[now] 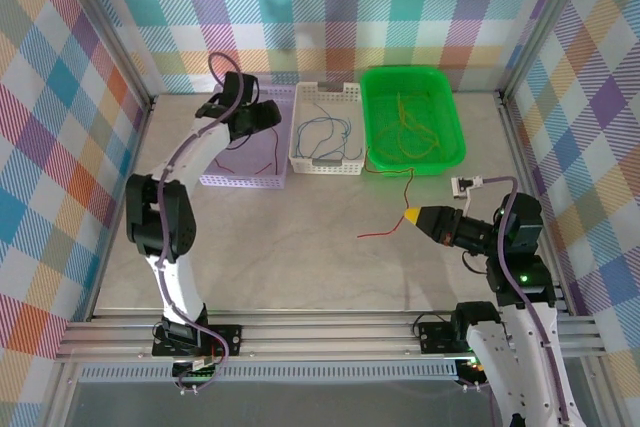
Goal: Untangle the cables
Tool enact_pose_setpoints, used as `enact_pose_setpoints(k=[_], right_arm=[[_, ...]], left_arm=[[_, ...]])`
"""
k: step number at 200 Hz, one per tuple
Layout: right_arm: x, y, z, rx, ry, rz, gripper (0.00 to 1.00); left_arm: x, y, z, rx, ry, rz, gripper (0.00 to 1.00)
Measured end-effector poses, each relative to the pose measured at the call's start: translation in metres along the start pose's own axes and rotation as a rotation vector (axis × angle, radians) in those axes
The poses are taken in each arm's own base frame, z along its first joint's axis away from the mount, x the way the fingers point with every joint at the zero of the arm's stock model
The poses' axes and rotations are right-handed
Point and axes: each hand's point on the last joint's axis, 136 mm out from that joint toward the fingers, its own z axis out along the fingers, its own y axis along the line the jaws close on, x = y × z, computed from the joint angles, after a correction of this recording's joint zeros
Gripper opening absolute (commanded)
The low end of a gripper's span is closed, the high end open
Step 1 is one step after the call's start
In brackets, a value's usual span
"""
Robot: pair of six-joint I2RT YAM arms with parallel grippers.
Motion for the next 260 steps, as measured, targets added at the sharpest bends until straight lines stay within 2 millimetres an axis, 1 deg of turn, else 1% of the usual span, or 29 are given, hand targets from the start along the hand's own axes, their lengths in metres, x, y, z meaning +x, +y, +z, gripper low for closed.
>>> enact_pose_setpoints(k=[14, 17, 23, 39, 44, 52, 64, 83, 102, 118, 133, 153, 164, 177, 194, 218, 242, 260], right_arm=[[-0.003, -0.001, 0.002, 0.009, 0.004, 0.013, 0.00], [-0.004, -0.001, 0.002, 0.011, 0.005, 0.014, 0.00], [-0.006, 0.000, 0.003, 0.014, 0.005, 0.016, 0.00], [-0.011, 0.002, 0.006, 0.022, 0.012, 0.018, 0.00], [-0.013, 0.003, 0.008, 0.024, 0.016, 0.016, 0.00], [-0.015, 0.004, 0.012, 0.028, 0.025, 0.013, 0.00], [-0.017, 0.007, 0.018, 0.031, 0.044, 0.004, 0.00], [-0.016, 0.013, 0.031, 0.040, 0.084, -0.025, 0.00], [-0.017, 0.022, 0.045, 0.048, 0.118, -0.068, 0.00], [-0.018, 0.025, 0.056, 0.055, 0.141, -0.088, 0.00], [-0.022, 0.027, 0.067, 0.071, 0.154, -0.107, 0.00], [-0.030, 0.031, 0.084, 0.082, 0.170, -0.132, 0.00], [-0.033, 0.034, 0.093, 0.085, 0.179, -0.147, 0.00], [-0.038, 0.039, 0.105, 0.087, 0.188, -0.171, 0.00], [-0.044, 0.045, 0.119, 0.088, 0.196, -0.199, 0.00], [-0.053, 0.051, 0.141, 0.091, 0.210, -0.226, 0.00], [-0.059, 0.052, 0.164, 0.102, 0.226, -0.244, 0.00], [-0.063, 0.050, 0.179, 0.112, 0.237, -0.255, 0.00]], left_arm=[[-0.011, -0.006, -0.026, 0.028, -0.044, -0.003, 0.86], [-0.013, -0.007, -0.034, 0.036, -0.055, -0.001, 0.90], [-0.015, -0.008, -0.047, 0.046, -0.071, 0.002, 0.92], [-0.015, -0.006, -0.081, 0.067, -0.109, -0.004, 0.96], [-0.013, -0.005, -0.091, 0.073, -0.118, -0.003, 1.00], [-0.011, -0.002, -0.108, 0.083, -0.136, -0.003, 1.00], [-0.004, 0.003, -0.130, 0.094, -0.161, -0.007, 1.00], [0.011, 0.015, -0.157, 0.093, -0.182, -0.009, 1.00], [0.029, 0.030, -0.177, 0.080, -0.196, -0.011, 1.00], [0.046, 0.045, -0.192, 0.061, -0.206, -0.013, 1.00], [0.061, 0.059, -0.201, 0.044, -0.226, -0.016, 1.00], [0.085, 0.079, -0.212, 0.023, -0.246, -0.019, 1.00], [0.097, 0.089, -0.215, 0.012, -0.252, -0.020, 1.00], [0.106, 0.098, -0.216, -0.003, -0.263, -0.022, 1.00], [0.113, 0.106, -0.216, -0.023, -0.271, -0.024, 1.00], [0.121, 0.115, -0.210, -0.055, -0.265, -0.025, 1.00], [0.122, 0.121, -0.208, -0.085, -0.272, -0.026, 1.00], [0.120, 0.124, -0.211, -0.100, -0.290, -0.030, 1.00]])
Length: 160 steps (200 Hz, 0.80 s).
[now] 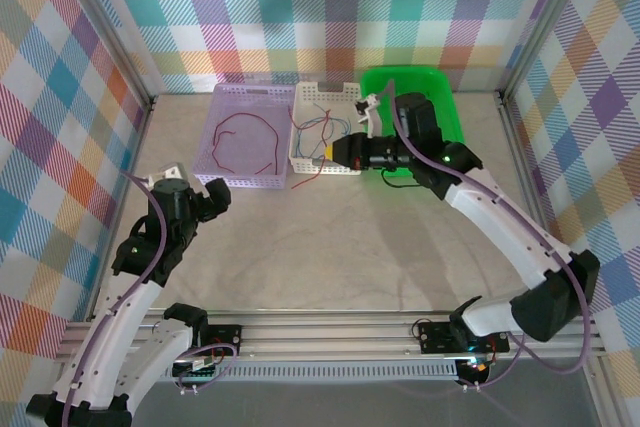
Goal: Untangle the cables
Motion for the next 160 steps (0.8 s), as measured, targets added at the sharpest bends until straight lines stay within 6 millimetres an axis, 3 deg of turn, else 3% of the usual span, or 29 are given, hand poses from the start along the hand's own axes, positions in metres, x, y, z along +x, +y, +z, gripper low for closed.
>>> enact_pose_setpoints(k=[103, 160], right_arm=[[-0.026, -0.003, 0.041, 0.021, 0.023, -0.024, 0.00], [-0.036, -0.007, 0.076, 0.021, 0.057, -0.022, 0.00]], left_arm=[[-0.009, 0.007, -0.009, -0.024, -0.056, -0.011, 1.00], [-0.009, 0.010, -0.010, -0.032, -0.066, -0.012, 1.00]])
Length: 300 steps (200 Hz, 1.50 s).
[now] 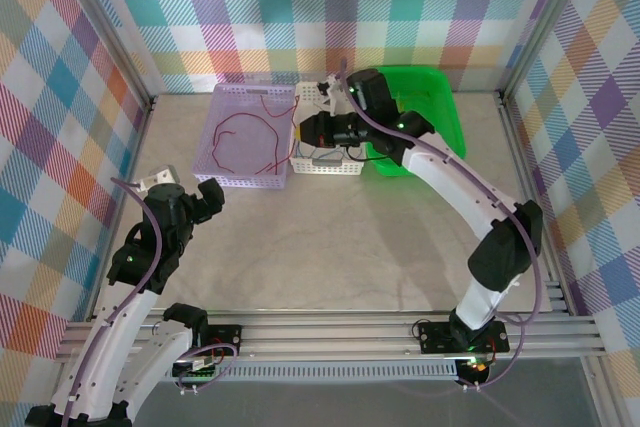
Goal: Untangle the cables
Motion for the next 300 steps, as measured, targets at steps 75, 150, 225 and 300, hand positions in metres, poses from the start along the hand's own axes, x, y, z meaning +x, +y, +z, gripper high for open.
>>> enact_pose_setpoints(k=[75, 150, 225, 300], right_arm=[[-0.018, -0.005, 0.029, 0.004, 0.017, 0.007, 0.00], [-0.030, -0.013, 0.058, 0.005, 0.042, 0.016, 0.00], [-0.044, -0.037, 0.106, 0.009, 0.080, 0.036, 0.00], [-0.021, -0.083, 0.158, 0.021, 0.158, 0.090, 0.00]], left_arm=[[0.000, 0.000, 0.000, 0.000, -0.002, -0.001, 1.00], [0.000, -0.001, -0.001, 0.005, -0.003, 0.001, 1.00], [-0.003, 0.001, -0.003, 0.000, -0.017, -0.002, 1.00], [-0.002, 0.002, -0.004, -0.006, -0.021, -0.002, 1.00]])
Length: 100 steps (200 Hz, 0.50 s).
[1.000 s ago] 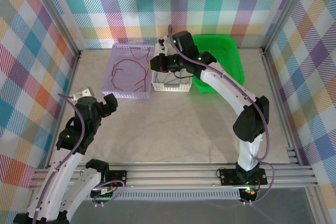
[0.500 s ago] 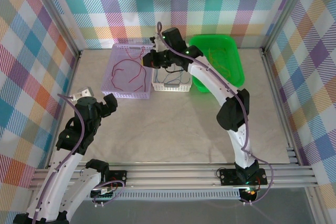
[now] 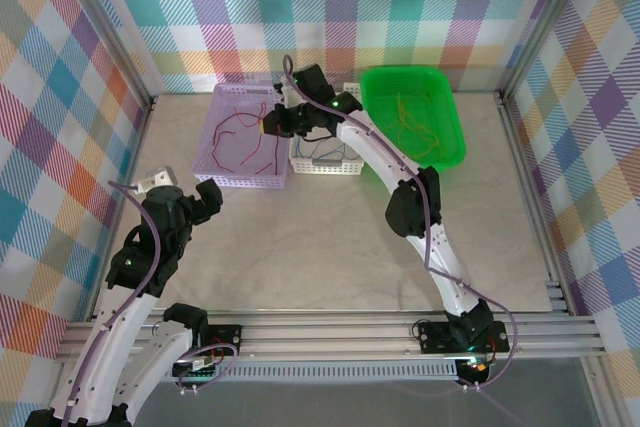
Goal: Untangle the cables
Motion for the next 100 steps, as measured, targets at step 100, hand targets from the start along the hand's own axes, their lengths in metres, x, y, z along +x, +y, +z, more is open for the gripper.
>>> enact_pose_setpoints(k=[100], right_arm=[[0.004, -0.052, 0.059, -0.004, -0.004, 0.117, 0.00]], left_arm=[[0.000, 0.000, 0.000, -0.001, -0.002, 0.002, 1.00]])
